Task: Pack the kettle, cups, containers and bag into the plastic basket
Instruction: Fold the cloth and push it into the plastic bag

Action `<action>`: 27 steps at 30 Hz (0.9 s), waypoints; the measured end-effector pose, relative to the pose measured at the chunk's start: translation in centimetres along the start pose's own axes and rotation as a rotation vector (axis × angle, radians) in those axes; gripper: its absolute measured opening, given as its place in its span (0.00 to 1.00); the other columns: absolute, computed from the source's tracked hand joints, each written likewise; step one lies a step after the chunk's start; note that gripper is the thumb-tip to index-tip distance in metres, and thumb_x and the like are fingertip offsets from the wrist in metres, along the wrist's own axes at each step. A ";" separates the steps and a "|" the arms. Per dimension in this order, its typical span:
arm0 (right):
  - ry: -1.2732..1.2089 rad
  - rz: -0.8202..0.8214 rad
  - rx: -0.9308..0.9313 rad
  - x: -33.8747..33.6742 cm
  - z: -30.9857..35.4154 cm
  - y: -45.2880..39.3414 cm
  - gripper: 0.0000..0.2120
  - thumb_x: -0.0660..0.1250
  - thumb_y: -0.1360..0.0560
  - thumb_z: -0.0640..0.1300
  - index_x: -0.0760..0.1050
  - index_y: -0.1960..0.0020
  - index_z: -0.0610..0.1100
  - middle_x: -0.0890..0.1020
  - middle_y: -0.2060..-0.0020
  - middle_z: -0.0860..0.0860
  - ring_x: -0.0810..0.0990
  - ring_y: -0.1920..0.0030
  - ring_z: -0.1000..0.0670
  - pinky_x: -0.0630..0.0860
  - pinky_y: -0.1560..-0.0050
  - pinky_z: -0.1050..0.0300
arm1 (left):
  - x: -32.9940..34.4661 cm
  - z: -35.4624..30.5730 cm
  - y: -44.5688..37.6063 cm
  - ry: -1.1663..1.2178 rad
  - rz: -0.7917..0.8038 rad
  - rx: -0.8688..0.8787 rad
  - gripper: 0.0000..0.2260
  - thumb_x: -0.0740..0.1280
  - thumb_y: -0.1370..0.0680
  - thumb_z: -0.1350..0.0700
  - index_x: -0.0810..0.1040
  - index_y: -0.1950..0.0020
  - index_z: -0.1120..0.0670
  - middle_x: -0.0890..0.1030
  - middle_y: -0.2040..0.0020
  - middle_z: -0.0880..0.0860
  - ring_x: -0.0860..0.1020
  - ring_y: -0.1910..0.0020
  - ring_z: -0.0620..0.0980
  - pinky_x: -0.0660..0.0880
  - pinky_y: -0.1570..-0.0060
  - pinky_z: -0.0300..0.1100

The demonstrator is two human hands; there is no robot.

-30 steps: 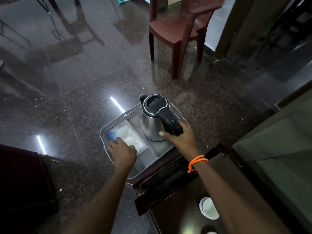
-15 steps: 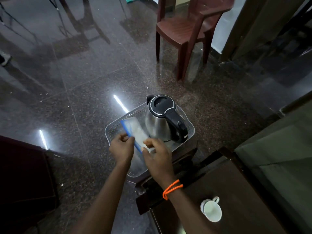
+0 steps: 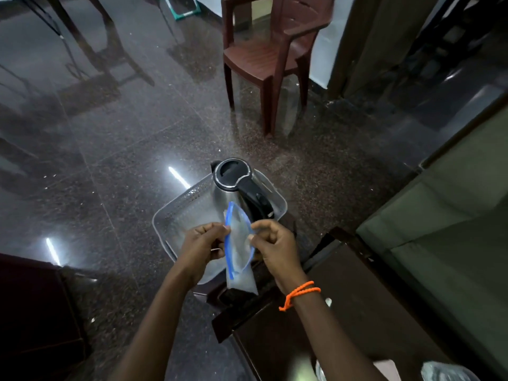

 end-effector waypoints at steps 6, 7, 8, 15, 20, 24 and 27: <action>0.766 -0.226 -0.202 -10.7 3.5 4.4 0.08 0.67 0.27 0.39 0.85 0.56 0.48 0.77 0.61 0.49 0.78 0.60 0.47 0.76 0.60 0.51 | 5.1 -3.0 3.6 -0.766 -0.205 0.351 0.02 0.72 0.34 0.51 0.81 0.67 0.45 0.82 0.71 0.42 0.78 0.72 0.39 0.70 0.70 0.29; 0.890 -0.226 -0.157 -12.2 3.6 5.2 0.08 0.66 0.25 0.42 0.84 0.54 0.48 0.77 0.57 0.48 0.79 0.57 0.45 0.77 0.59 0.49 | 7.1 -3.2 4.7 -0.784 -0.182 0.401 0.02 0.72 0.34 0.49 0.81 0.67 0.44 0.82 0.70 0.39 0.79 0.71 0.37 0.70 0.70 0.28; 1.017 -0.222 -0.102 -13.8 3.5 6.0 0.09 0.64 0.24 0.44 0.83 0.52 0.48 0.78 0.54 0.47 0.81 0.54 0.43 0.78 0.58 0.48 | 9.4 -3.2 5.7 -0.766 -0.147 0.441 0.01 0.72 0.34 0.49 0.81 0.66 0.44 0.82 0.69 0.39 0.79 0.71 0.37 0.71 0.70 0.28; 0.362 -0.221 0.268 -24.7 1.4 12.5 0.10 0.64 0.23 0.37 0.84 0.53 0.38 0.85 0.62 0.40 0.82 0.66 0.43 0.80 0.62 0.51 | 28.1 -1.3 14.1 -0.651 0.182 0.647 0.05 0.75 0.29 0.61 0.83 0.62 0.52 0.83 0.68 0.45 0.78 0.70 0.37 0.71 0.66 0.27; -0.548 -0.399 0.264 -32.0 -0.8 17.2 0.19 0.57 0.18 0.30 0.75 0.31 0.40 0.83 0.41 0.35 0.84 0.44 0.40 0.82 0.43 0.46 | 38.5 0.6 20.8 -0.633 0.351 0.770 0.07 0.75 0.29 0.62 0.81 0.62 0.52 0.81 0.70 0.42 0.79 0.70 0.38 0.73 0.65 0.30; -0.333 -0.590 0.191 -39.2 -1.9 22.1 0.17 0.62 0.17 0.38 0.72 0.30 0.51 0.80 0.35 0.44 0.82 0.43 0.47 0.83 0.49 0.55 | 44.3 2.5 25.5 -0.832 0.372 0.917 0.06 0.75 0.30 0.57 0.79 0.64 0.52 0.79 0.69 0.48 0.77 0.68 0.47 0.75 0.66 0.47; 0.242 -0.800 0.171 -44.5 -1.9 25.8 0.26 0.73 0.26 0.38 0.72 0.29 0.44 0.77 0.33 0.47 0.75 0.31 0.46 0.72 0.32 0.54 | 46.7 4.1 27.2 -0.985 0.319 0.985 0.10 0.76 0.32 0.55 0.75 0.66 0.53 0.77 0.66 0.49 0.76 0.65 0.50 0.72 0.68 0.48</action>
Point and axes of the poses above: each hand's wrist, its own y-axis away from the middle knuckle, its own x-axis out of the palm, z = x × y, the point moved 10 cm from there along -y, towards the middle knuckle
